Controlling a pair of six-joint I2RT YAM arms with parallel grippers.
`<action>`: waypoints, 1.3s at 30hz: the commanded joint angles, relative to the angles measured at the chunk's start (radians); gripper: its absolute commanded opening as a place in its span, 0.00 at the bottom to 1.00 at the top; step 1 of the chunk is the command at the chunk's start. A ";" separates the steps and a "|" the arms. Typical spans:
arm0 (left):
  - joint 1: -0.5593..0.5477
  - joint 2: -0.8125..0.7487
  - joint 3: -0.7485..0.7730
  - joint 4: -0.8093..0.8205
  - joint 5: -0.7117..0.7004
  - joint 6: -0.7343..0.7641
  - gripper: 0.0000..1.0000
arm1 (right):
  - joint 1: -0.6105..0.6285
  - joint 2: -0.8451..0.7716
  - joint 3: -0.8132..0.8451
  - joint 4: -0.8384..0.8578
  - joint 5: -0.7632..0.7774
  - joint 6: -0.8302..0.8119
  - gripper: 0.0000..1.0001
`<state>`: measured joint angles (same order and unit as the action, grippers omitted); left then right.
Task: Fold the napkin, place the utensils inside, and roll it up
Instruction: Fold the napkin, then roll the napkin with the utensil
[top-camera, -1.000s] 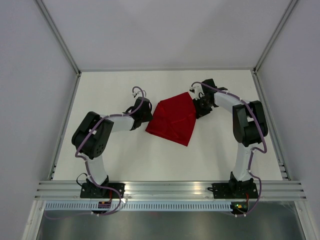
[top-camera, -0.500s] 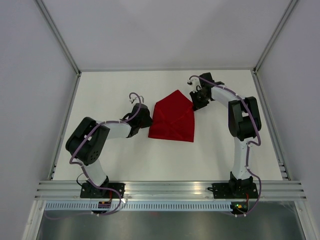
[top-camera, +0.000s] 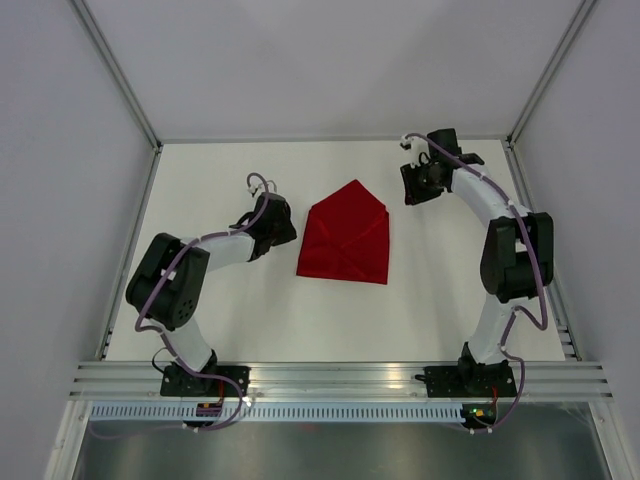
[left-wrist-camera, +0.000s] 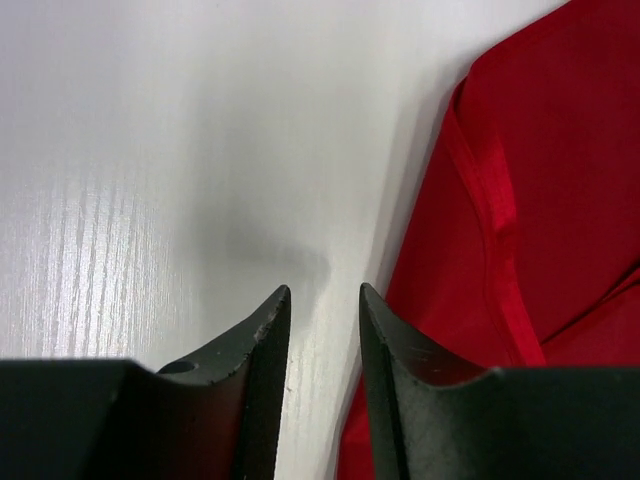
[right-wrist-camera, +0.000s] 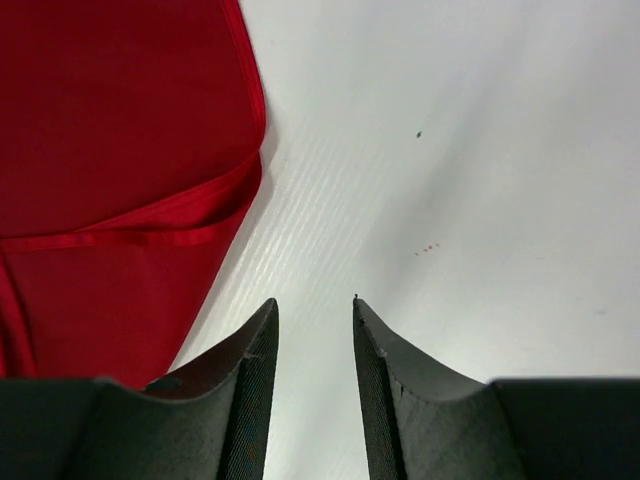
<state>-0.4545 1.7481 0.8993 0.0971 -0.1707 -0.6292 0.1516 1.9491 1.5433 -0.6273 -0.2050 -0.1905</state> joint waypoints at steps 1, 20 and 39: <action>0.000 -0.076 0.049 -0.023 0.033 0.052 0.40 | -0.001 -0.148 -0.005 -0.032 -0.034 -0.038 0.42; 0.000 -0.458 0.013 -0.063 0.063 0.049 0.53 | 0.315 -0.530 -0.552 0.267 -0.063 -0.371 0.49; 0.023 -0.556 0.105 -0.223 0.054 0.117 0.57 | 0.625 -0.374 -0.554 0.365 0.062 -0.392 0.51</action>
<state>-0.4374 1.2144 0.9581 -0.1101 -0.1215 -0.5518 0.7624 1.5600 0.9894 -0.3031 -0.1680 -0.5621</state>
